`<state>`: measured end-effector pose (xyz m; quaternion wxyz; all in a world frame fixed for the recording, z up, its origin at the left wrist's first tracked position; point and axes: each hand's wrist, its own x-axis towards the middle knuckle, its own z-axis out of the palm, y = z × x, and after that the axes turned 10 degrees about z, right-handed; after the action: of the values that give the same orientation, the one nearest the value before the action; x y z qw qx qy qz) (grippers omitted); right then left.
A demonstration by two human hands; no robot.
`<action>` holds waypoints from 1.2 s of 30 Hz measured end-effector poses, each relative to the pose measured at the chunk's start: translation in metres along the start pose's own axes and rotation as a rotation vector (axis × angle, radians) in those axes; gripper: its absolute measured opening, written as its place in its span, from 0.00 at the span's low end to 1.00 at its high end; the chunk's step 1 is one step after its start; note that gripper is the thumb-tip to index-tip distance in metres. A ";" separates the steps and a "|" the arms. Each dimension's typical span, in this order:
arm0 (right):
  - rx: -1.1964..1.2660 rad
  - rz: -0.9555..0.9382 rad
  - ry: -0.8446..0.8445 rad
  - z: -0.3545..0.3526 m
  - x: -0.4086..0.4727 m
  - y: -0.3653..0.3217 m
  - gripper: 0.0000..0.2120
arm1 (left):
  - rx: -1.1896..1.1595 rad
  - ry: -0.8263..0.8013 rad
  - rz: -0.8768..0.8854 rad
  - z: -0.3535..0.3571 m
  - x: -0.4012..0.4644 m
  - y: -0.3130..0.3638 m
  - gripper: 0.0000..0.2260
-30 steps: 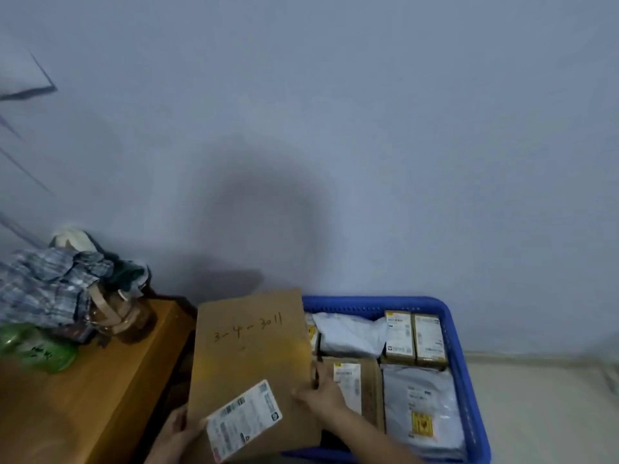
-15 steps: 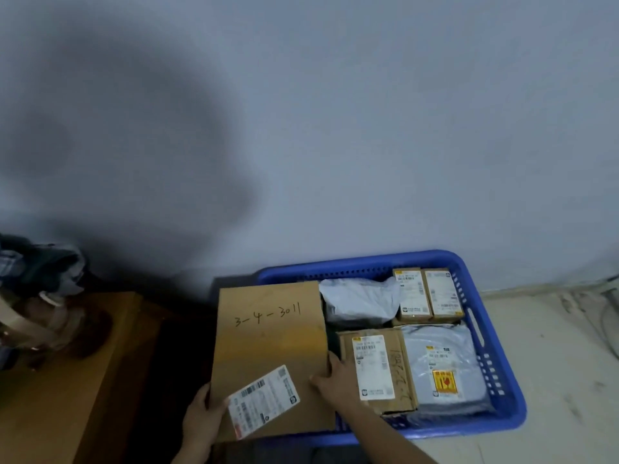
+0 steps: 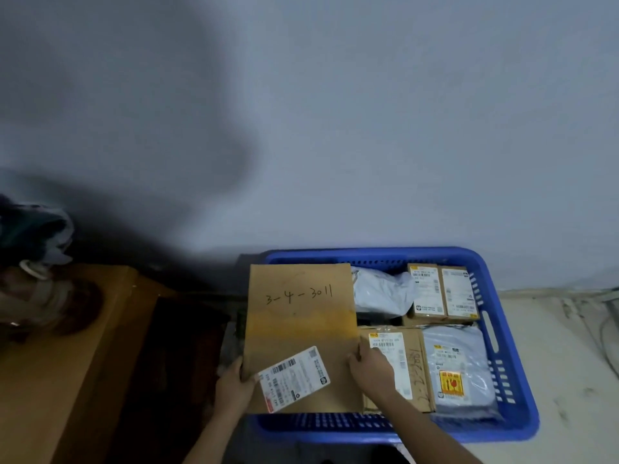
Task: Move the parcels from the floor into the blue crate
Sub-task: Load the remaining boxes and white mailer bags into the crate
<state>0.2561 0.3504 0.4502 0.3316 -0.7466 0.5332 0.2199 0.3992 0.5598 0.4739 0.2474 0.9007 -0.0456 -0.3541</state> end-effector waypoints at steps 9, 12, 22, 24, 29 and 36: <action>-0.110 0.026 0.121 -0.002 -0.006 0.008 0.29 | -0.079 0.013 0.022 0.010 0.002 -0.004 0.19; -0.128 0.040 0.184 -0.003 -0.004 0.012 0.28 | -0.098 -0.021 0.016 0.014 0.008 -0.008 0.19; -0.161 0.074 0.231 0.003 0.006 -0.002 0.24 | -0.039 0.044 0.048 0.022 0.026 -0.016 0.19; -0.164 0.088 0.217 -0.001 0.010 -0.004 0.22 | -0.078 0.053 0.026 0.024 0.027 -0.017 0.19; -0.214 0.093 0.172 -0.008 0.017 -0.010 0.18 | -0.027 0.023 0.011 0.023 0.036 -0.018 0.18; -0.218 -0.035 0.216 -0.034 0.027 -0.016 0.27 | 0.021 0.060 0.145 0.010 0.053 0.014 0.13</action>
<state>0.2792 0.3113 0.4590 0.1933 -0.8066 0.5257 0.1890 0.4340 0.5295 0.4419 0.2640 0.9079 -0.1070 -0.3075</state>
